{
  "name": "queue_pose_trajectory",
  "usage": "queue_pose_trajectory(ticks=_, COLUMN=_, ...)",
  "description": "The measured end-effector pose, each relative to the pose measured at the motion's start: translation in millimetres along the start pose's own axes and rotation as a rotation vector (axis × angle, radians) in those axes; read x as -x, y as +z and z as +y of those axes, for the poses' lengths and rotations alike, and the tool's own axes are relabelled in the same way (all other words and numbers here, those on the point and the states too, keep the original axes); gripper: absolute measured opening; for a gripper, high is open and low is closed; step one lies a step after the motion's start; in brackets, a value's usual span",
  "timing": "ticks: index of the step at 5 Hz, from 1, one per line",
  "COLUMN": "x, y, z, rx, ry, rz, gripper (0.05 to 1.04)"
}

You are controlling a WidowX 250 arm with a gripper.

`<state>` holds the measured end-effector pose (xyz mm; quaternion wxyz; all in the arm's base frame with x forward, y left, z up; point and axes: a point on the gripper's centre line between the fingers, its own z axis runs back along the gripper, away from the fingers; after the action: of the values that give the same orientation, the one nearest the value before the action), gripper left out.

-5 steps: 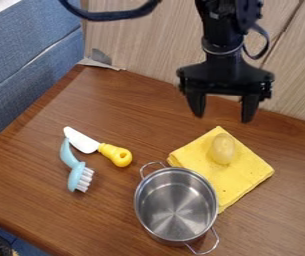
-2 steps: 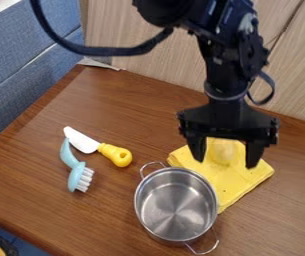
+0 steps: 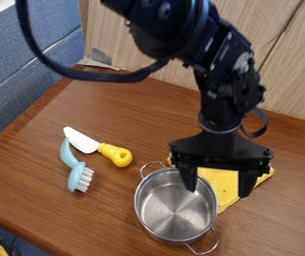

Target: Put the silver pot on the top left side of the table

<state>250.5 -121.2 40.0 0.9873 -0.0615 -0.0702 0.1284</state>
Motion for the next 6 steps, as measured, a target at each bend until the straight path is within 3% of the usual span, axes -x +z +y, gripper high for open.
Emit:
queue_pose_trajectory(ticks=1, x=7, y=-14, z=2, rx=-0.051, ry=0.045, rz=0.021, gripper=1.000)
queue_pose_trajectory(ticks=3, x=8, y=-28, z=-11, rx=-0.039, ry=0.064, rz=-0.026, gripper=0.967)
queue_pose_trajectory(ticks=5, x=7, y=-34, z=-9, rx=-0.075, ry=0.053, rz=-0.056, gripper=0.382)
queue_pose_trajectory(ticks=6, x=9, y=-36, z=-6, rx=-0.084, ry=0.051, rz=-0.047, gripper=0.160)
